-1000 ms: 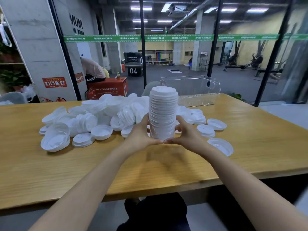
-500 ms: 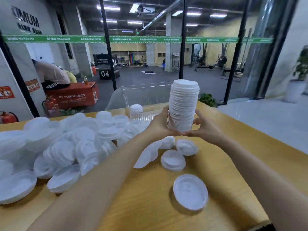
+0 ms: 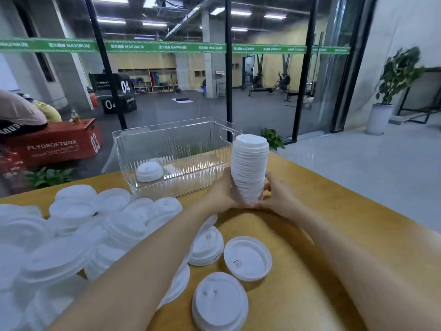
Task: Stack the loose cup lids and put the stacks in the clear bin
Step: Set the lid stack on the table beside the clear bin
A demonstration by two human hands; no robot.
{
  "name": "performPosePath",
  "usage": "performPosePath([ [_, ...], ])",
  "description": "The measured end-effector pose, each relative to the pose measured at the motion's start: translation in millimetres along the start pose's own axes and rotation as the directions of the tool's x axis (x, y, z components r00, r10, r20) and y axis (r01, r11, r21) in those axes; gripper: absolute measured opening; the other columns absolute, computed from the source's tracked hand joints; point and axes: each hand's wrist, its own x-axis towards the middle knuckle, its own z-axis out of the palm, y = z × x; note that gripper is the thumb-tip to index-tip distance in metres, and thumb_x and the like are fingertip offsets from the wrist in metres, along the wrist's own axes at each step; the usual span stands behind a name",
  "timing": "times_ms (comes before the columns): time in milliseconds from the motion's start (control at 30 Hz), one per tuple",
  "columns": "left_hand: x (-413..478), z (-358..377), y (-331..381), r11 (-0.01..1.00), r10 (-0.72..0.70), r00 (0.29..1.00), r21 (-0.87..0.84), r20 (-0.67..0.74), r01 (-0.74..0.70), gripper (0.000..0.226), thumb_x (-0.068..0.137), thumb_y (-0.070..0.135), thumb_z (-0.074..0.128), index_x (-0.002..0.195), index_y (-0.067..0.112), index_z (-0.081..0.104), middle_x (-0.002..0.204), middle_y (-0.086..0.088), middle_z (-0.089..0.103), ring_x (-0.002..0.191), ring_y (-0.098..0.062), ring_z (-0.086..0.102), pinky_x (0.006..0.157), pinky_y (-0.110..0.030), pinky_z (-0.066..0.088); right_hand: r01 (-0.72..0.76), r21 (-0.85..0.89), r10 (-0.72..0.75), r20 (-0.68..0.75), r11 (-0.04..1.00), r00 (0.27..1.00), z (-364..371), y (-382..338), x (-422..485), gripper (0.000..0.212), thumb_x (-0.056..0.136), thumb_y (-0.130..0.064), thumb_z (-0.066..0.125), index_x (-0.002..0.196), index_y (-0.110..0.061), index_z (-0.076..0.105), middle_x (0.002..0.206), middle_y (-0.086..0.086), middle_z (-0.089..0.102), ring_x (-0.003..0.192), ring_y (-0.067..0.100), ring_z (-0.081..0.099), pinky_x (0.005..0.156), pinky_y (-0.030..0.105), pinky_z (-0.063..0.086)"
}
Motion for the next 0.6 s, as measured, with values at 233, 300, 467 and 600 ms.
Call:
performPosePath([
  [233, 4, -2, -10, 0.982, -0.110, 0.991, 0.165, 0.080, 0.096, 0.093, 0.072, 0.025, 0.086, 0.144, 0.014, 0.028, 0.121, -0.008, 0.058, 0.111, -0.025, 0.056, 0.092, -0.039, 0.050, -0.059, -0.086, 0.061, 0.019, 0.995, 0.998, -1, 2, -2, 0.109, 0.068, -0.049, 0.085, 0.152, -0.032, 0.018, 0.132, 0.000, 0.057, 0.129, 0.030, 0.043, 0.107, 0.050, 0.036],
  [300, 4, -9, -8, 0.972, -0.143, 0.986, 0.202, 0.082, 0.124, 0.087, 0.079, 0.022, 0.080, 0.147, 0.013, 0.027, 0.126, -0.012, 0.054, 0.112, -0.026, 0.053, 0.088, -0.033, 0.046, -0.021, 0.008, 0.022, -0.089, 1.000, 0.996, -10, -7, -8, 0.110, 0.073, -0.045, 0.083, 0.155, -0.023, 0.014, 0.144, 0.008, 0.047, 0.133, 0.029, 0.039, 0.110, 0.046, 0.034],
  [467, -4, -32, 4, 0.938, -0.150, 0.988, 0.312, -0.023, 0.149, 0.082, 0.086, 0.024, 0.073, 0.152, 0.015, 0.026, 0.144, -0.012, 0.047, 0.128, -0.028, 0.049, 0.093, -0.033, 0.042, 0.256, -0.314, -0.374, -0.414, 0.914, 0.830, -23, -43, -23, 0.085, 0.087, -0.041, 0.071, 0.155, -0.022, 0.024, 0.159, 0.007, 0.029, 0.141, 0.030, 0.028, 0.114, 0.043, 0.028],
  [600, -18, -41, -1, 0.901, -0.144, 0.988, 0.407, -0.054, 0.153, 0.072, 0.090, 0.023, 0.068, 0.151, 0.016, 0.029, 0.149, -0.008, 0.044, 0.133, -0.026, 0.046, 0.091, -0.030, 0.038, 0.287, -0.550, -0.511, -0.311, 0.784, 0.801, -13, -52, -18, 0.086, 0.084, -0.032, 0.076, 0.152, -0.029, 0.024, 0.161, 0.009, 0.026, 0.143, 0.040, 0.029, 0.107, 0.052, 0.037],
])
